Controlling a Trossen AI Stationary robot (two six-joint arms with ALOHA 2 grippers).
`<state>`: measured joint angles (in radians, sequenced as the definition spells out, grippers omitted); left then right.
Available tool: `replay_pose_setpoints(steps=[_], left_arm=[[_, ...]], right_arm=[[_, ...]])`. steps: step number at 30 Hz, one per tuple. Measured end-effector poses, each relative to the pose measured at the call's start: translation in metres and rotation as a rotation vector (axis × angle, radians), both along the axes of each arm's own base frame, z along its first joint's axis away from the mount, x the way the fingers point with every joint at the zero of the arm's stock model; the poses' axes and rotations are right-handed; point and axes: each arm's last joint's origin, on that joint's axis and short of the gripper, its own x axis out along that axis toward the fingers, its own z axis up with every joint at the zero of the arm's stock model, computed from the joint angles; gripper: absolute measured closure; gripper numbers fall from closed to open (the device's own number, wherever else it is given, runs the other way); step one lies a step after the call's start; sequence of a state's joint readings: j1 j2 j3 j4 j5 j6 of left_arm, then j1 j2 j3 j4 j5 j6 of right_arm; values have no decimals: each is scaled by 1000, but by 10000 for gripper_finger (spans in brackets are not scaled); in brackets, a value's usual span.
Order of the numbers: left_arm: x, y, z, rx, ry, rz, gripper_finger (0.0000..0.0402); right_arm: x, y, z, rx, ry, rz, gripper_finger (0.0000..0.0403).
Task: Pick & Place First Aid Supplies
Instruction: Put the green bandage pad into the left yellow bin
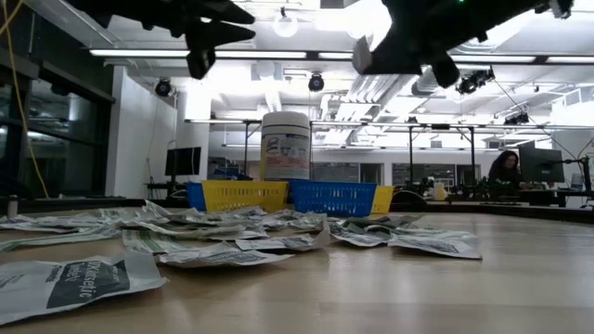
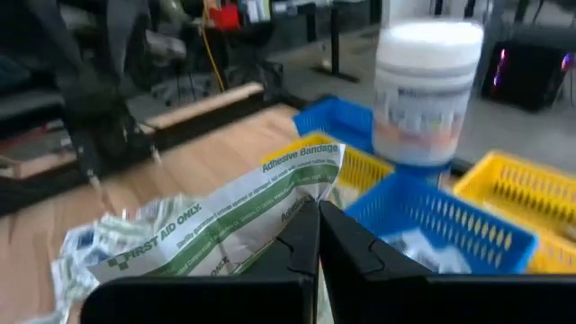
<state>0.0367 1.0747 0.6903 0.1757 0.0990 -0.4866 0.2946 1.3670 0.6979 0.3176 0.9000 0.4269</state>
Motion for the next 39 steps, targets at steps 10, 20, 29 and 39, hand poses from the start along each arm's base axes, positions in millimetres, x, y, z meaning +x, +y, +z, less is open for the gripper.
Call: replay_pose_setpoints(steps=[10, 20, 29, 39], left_arm=[[28, -17, -13, -40, -69, -58, 315], [55, -18, -16, -178, -307, -125, 315], [70, -11, -11, -249, -466, -110, 315], [87, -10, 18, -202, -510, -139, 315]], right_arm=[[14, -22, 17, -107, -52, 219, 402], [20, -38, 34, -126, -226, 463, 402], [19, -50, 51, -183, -394, 525, 402], [18, -54, 57, -206, -458, 538, 403]])
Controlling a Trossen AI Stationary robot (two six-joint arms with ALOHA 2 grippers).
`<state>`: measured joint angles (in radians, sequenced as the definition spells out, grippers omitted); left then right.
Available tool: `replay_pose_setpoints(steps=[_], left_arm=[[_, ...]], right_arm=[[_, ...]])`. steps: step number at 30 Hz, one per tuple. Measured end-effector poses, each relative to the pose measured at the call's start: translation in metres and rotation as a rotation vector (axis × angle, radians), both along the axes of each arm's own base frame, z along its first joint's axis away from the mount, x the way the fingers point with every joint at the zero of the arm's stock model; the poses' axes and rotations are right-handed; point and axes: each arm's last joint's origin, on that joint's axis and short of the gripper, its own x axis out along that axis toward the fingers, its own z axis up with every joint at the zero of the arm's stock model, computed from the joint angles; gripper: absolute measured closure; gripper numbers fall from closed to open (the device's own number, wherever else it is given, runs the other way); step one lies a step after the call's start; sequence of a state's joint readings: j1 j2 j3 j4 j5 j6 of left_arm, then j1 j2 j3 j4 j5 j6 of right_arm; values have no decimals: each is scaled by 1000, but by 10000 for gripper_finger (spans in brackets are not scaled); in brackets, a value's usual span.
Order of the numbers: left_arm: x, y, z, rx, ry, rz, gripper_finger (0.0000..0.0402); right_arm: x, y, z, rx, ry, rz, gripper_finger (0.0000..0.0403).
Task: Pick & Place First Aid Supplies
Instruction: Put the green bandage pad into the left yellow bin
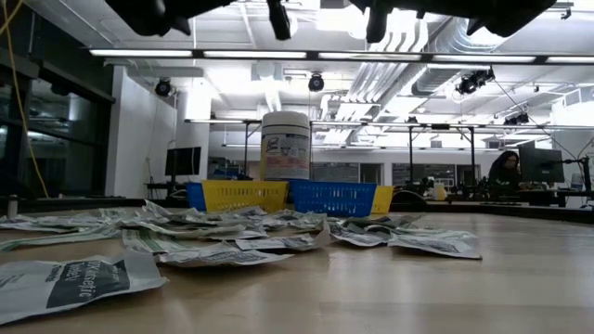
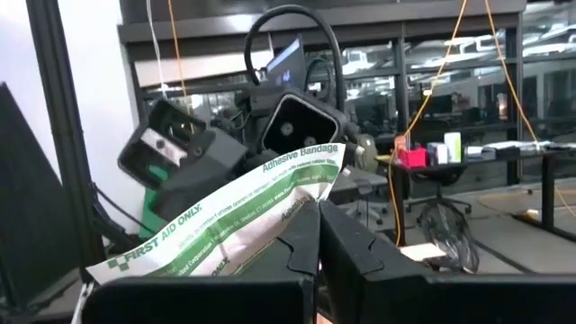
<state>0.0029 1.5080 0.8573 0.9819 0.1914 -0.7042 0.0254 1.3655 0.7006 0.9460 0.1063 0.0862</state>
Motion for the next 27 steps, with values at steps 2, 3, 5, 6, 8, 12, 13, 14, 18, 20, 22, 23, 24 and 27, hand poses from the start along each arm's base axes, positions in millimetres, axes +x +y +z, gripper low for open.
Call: replay_pose_setpoints(steps=[2, 3, 5, 6, 8, 12, 13, 14, 18, 20, 22, 23, 24, 27], left_arm=[[1, 0, -3, 0, 30, -2, 315], [2, -1, -4, 0, 38, -3, 315], [2, -1, -4, -3, 38, 7, 315], [2, 0, -4, -6, 46, 16, 315], [2, 0, -6, -8, 60, 22, 315], [2, 0, -4, -8, 43, 23, 315], [2, 0, -4, -9, 43, 26, 315], [2, 0, -4, -11, 47, 32, 315], [2, 1, -4, -15, 46, 44, 315], [2, 1, -4, -15, 46, 44, 315], [2, 1, -4, -15, 43, 44, 315], [2, 1, -4, -15, 43, 43, 315], [2, 0, -4, -14, 43, 42, 315], [2, 0, -4, -11, 40, 32, 315]], right_arm=[[-1, 0, 2, -1, -23, 0, 403], [-1, 0, 3, 0, -32, -1, 403], [-1, 0, 4, -1, -48, 2, 403], [-2, 0, 5, -2, -54, 6, 403], [-2, 0, 6, -2, -64, 7, 403], [-2, 0, 6, -13, -61, -1, 403], [-2, 0, 6, -14, -60, -1, 403], [-2, 0, 6, -15, -60, -1, 403], [2, 0, 11, -22, -44, 1, 403], [6, 1, 16, -42, -18, -1, 403], [10, 1, 19, -54, 8, -3, 403], [11, 1, 20, -62, 19, -6, 403], [13, 0, 20, -66, 29, -10, 403], [14, -2, 20, -66, 36, -18, 403]])
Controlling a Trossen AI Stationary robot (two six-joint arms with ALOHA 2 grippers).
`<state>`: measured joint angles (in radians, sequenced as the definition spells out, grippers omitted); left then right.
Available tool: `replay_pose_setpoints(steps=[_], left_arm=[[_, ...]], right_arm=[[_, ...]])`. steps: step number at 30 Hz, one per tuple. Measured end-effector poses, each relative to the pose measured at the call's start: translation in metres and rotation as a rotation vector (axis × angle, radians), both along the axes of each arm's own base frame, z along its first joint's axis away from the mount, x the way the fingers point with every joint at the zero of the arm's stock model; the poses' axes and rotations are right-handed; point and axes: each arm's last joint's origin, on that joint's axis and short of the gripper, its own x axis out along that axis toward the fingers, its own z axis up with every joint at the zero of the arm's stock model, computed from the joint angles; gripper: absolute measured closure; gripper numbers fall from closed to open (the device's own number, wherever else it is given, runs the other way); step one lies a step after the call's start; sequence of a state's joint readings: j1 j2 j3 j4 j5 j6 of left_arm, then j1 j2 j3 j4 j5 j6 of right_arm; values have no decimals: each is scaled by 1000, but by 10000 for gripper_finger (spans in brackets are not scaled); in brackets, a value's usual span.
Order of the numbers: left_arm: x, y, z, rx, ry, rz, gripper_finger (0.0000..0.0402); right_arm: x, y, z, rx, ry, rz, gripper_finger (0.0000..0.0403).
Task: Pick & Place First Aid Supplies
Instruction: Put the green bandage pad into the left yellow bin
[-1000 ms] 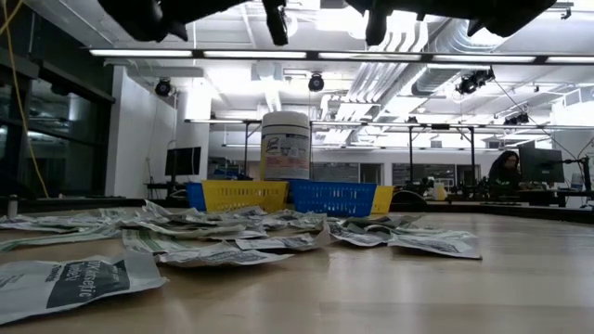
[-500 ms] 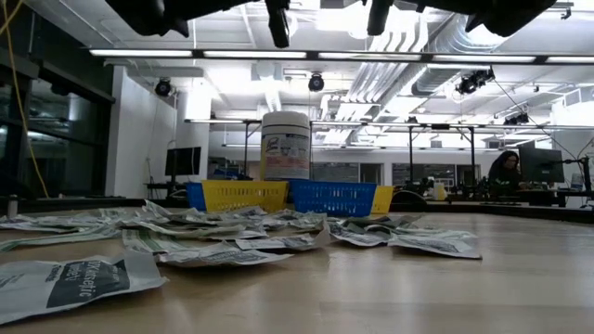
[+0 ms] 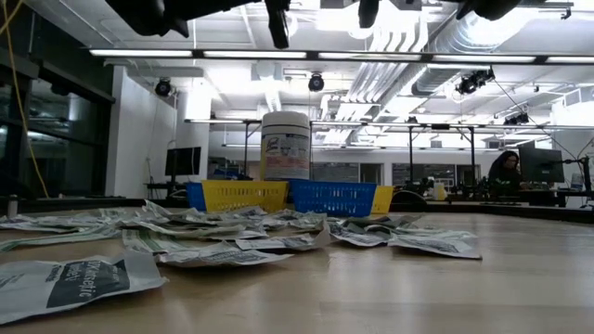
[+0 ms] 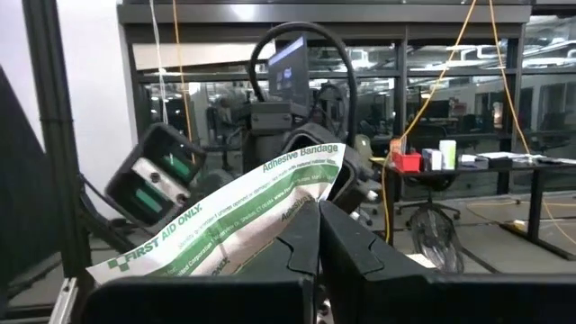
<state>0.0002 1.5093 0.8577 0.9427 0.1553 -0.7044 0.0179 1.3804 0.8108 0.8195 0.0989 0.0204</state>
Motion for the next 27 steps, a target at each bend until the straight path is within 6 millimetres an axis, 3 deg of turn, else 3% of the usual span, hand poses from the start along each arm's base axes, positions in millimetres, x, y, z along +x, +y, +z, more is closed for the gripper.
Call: replay_pose_setpoints(steps=[9, 18, 27], left_arm=[[-3, -1, 8, 7, -86, -20, 315], [-2, -3, 5, 23, -62, -87, 315], [-1, -1, 3, 33, -34, -37, 314]], right_arm=[[1, -2, -3, 4, 31, -8, 403], [1, -2, -3, 1, 30, -13, 403], [0, -2, 0, 1, 1, -20, 403]])
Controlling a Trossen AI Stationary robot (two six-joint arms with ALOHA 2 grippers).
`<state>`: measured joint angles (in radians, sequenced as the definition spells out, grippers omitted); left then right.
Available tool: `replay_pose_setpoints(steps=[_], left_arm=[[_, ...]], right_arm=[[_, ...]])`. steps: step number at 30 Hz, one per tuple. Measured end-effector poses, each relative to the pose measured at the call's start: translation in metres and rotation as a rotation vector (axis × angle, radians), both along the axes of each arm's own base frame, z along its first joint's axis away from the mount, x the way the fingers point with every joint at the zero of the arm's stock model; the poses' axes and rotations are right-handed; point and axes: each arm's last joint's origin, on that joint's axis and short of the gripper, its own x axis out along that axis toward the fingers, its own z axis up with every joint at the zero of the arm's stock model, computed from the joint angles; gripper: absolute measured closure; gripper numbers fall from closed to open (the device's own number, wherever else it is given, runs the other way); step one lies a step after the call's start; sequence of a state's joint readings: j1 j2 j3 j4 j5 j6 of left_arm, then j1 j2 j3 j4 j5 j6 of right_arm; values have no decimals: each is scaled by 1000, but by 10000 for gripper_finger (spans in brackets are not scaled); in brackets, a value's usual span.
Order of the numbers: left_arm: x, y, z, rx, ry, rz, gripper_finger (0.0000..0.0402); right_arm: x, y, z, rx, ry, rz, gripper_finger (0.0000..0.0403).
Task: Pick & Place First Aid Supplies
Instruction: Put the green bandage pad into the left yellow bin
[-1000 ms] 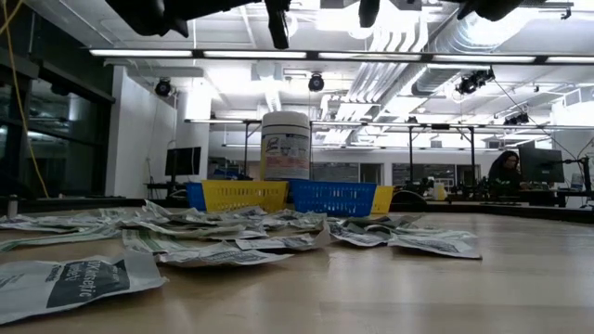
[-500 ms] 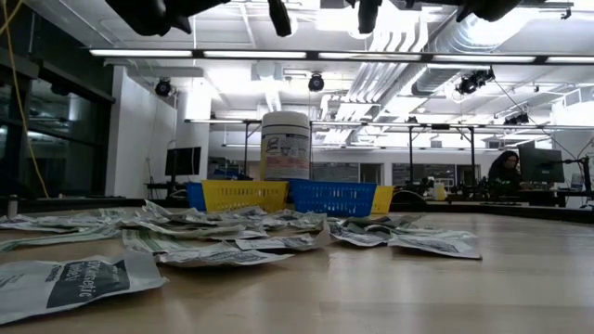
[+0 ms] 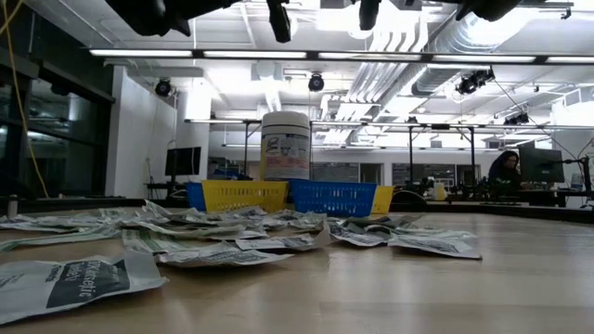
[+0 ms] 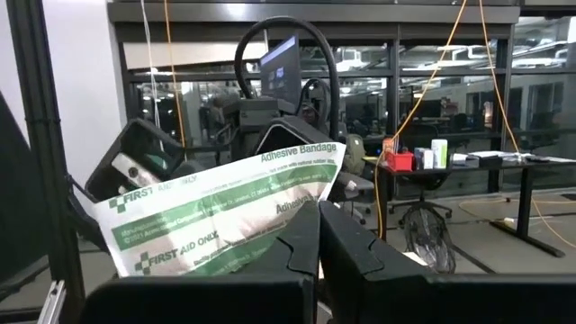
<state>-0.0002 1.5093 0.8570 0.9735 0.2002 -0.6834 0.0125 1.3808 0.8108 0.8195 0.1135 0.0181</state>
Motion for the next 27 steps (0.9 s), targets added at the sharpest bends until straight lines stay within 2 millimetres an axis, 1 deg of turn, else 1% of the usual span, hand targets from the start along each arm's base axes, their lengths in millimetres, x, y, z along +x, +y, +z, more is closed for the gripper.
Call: replay_pose_setpoints(steps=[3, 6, 14, 17, 20, 24, 27], left_arm=[[0, 0, 0, 1, -5, -1, 313], [-1, 0, 3, 2, -28, -4, 301], [-3, 1, 7, -26, -78, 11, 217], [-3, 1, 7, -33, -77, 8, 198], [-4, 1, 10, -39, -108, 18, 189], [-7, 1, 16, -45, -180, 24, 187], [-8, 2, 18, -52, -200, 31, 187]], right_arm=[[0, 0, 0, -2, 0, -1, 403], [0, 0, 0, -15, -2, -12, 403], [-1, -1, 3, -25, -36, -8, 403], [-3, -3, 9, -32, -93, 1, 403], [-4, -6, 12, -44, -127, 22, 403], [-4, -6, 12, -51, -129, 39, 403], [-4, -6, 14, -73, -145, 34, 403]])
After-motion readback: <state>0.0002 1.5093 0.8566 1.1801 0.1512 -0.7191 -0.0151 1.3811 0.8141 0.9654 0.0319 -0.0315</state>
